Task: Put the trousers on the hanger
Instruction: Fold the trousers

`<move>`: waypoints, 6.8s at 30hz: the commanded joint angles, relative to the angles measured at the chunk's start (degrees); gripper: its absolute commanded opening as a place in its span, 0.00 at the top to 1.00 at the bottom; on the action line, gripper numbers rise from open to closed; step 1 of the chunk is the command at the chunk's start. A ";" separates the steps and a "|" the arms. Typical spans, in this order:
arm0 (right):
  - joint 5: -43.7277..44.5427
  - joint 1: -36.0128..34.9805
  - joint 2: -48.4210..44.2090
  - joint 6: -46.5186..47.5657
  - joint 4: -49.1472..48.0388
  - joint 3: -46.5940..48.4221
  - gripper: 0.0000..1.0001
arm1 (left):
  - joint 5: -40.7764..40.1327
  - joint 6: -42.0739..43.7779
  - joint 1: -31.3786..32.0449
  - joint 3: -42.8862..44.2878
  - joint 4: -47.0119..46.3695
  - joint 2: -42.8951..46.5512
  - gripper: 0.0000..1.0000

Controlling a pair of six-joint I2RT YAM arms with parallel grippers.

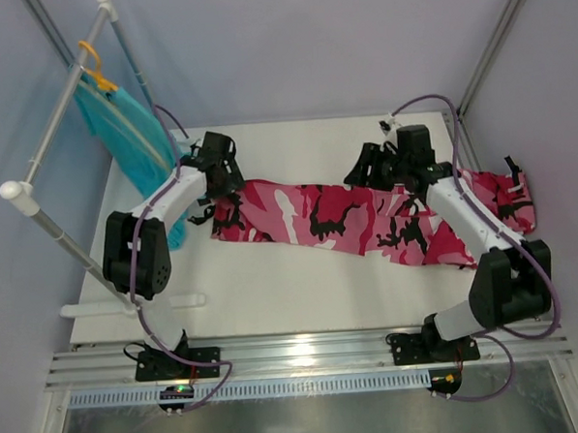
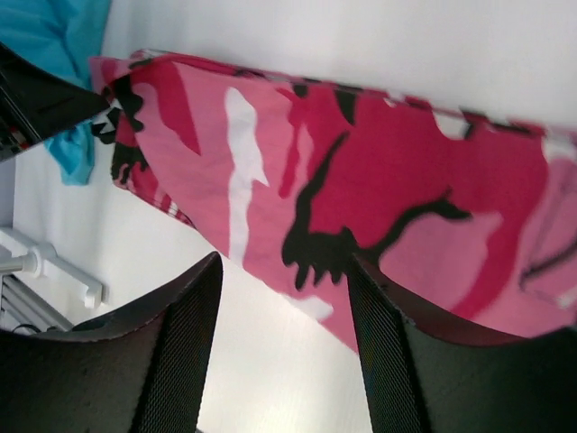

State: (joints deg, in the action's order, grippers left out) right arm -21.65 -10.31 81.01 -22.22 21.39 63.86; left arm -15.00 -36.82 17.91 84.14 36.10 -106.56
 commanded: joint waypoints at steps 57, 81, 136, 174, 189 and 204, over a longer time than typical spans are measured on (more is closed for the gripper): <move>29.30 -41.90 21.32 0.43 -5.48 -3.53 0.95 | 18.50 -6.96 -17.47 -17.42 -6.74 16.73 0.22; 41.25 -39.80 -1.81 -27.52 9.29 -9.52 0.54 | 22.74 7.38 1.33 -20.33 1.43 26.93 0.22; 54.88 29.02 56.62 -22.28 34.43 57.17 0.17 | 29.42 -3.97 12.23 -16.11 -15.62 17.62 0.23; 29.13 14.17 57.98 4.19 -2.51 72.12 0.44 | 14.47 0.43 12.32 -14.53 -6.83 17.18 0.23; 21.18 -1.19 11.29 -13.62 7.53 14.93 0.25 | 14.40 7.19 12.76 -15.58 3.44 24.38 0.22; 30.08 -18.17 2.84 -26.11 4.01 -11.90 0.36 | 10.96 9.40 13.90 -25.86 7.07 24.31 0.26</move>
State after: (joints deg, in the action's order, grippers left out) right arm 4.03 -28.14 85.84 -45.36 27.49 54.15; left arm -2.24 -28.45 31.64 59.22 43.72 -80.40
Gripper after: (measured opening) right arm 0.648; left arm 0.757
